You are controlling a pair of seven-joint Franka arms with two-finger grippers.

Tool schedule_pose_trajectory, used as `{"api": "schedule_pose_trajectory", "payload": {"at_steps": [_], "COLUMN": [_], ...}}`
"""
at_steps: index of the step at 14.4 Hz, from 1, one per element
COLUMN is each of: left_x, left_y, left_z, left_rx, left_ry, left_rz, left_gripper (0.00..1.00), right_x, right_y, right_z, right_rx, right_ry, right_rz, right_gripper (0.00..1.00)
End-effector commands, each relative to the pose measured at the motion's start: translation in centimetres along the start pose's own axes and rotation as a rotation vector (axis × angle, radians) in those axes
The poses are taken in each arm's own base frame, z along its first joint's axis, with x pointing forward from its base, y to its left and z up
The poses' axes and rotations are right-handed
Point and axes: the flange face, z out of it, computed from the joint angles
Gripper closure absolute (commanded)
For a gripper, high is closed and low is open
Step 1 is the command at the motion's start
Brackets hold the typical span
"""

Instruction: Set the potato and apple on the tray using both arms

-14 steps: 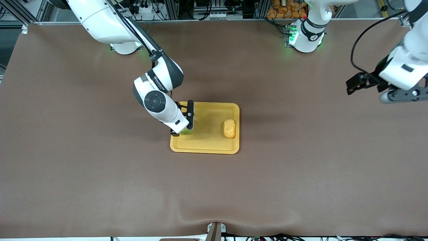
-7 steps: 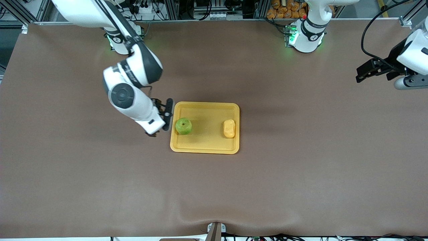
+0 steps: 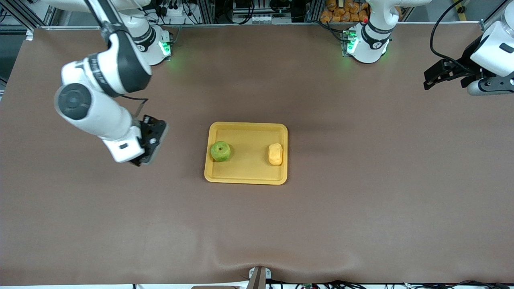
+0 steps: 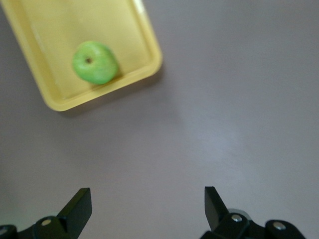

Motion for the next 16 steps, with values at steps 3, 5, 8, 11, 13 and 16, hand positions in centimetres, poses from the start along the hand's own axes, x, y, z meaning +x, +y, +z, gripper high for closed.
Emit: {"api": "schedule_pose_trajectory", "payload": {"at_steps": [3,5,8,11,13,16], "left_x": [-0.9,-0.9,-0.9,-1.0,-1.0,-0.9], "left_y": [-1.1,-1.1,-1.1,-1.1,-1.0,-1.0], "left_z": [0.1,0.1,0.1,0.1,0.1,0.1], "left_rx": [-0.031,-0.031,-0.030,-0.029,-0.029,-0.029], "left_ry": [-0.036,-0.036,-0.037,-0.038,-0.038,-0.038], "left_rz": [-0.016,-0.017,-0.010,-0.008,-0.007,-0.007], "left_gripper": [0.00,0.00,0.00,0.00,0.00,0.00], "right_x": [-3.7,-5.8,-10.1,-14.1,-15.3,-15.9], "right_y": [3.5,4.3,4.7,2.7,0.5,-2.8], "right_z": [-6.0,-8.5,-13.0,-17.7,-19.1,-20.6], "right_rx": [0.038,0.049,0.009,-0.034,-0.030,-0.009], "right_ry": [0.085,0.059,0.074,0.076,0.019,-0.009], "right_rz": [0.317,0.352,0.436,0.668,0.878,1.107], "right_gripper": [0.00,0.00,0.00,0.00,0.00,0.00]}}
